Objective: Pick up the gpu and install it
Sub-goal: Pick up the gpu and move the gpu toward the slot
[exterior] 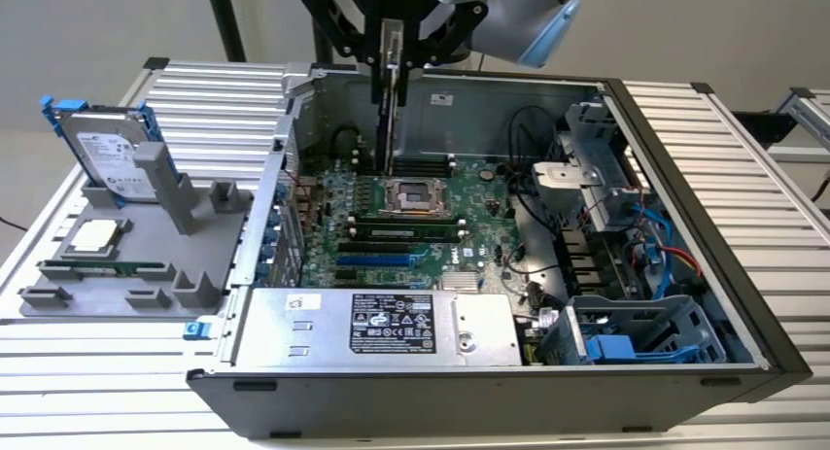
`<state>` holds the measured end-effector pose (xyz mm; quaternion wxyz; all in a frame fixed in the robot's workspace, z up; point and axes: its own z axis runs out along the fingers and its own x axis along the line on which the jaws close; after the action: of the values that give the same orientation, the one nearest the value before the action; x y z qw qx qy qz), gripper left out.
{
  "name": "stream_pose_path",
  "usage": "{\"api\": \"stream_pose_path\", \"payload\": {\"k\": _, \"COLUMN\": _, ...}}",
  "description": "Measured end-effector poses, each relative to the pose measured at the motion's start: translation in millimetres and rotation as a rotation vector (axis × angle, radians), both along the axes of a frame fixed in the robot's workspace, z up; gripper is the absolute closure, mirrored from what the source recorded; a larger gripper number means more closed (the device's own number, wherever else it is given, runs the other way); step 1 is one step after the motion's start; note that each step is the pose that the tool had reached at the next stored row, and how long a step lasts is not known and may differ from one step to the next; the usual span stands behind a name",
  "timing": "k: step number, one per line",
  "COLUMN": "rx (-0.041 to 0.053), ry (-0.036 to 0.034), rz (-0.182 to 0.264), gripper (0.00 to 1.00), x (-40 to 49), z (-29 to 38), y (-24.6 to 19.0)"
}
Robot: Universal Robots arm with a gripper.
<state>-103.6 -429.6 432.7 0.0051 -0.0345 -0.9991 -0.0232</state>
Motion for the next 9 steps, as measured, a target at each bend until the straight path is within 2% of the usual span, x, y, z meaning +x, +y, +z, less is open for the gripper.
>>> {"api": "stream_pose_path", "payload": {"k": 9, "rx": 0.0000, "ry": 0.0000, "rz": 0.000, "gripper": 1.00, "x": 3.0, "z": 0.0, "y": 0.0}}
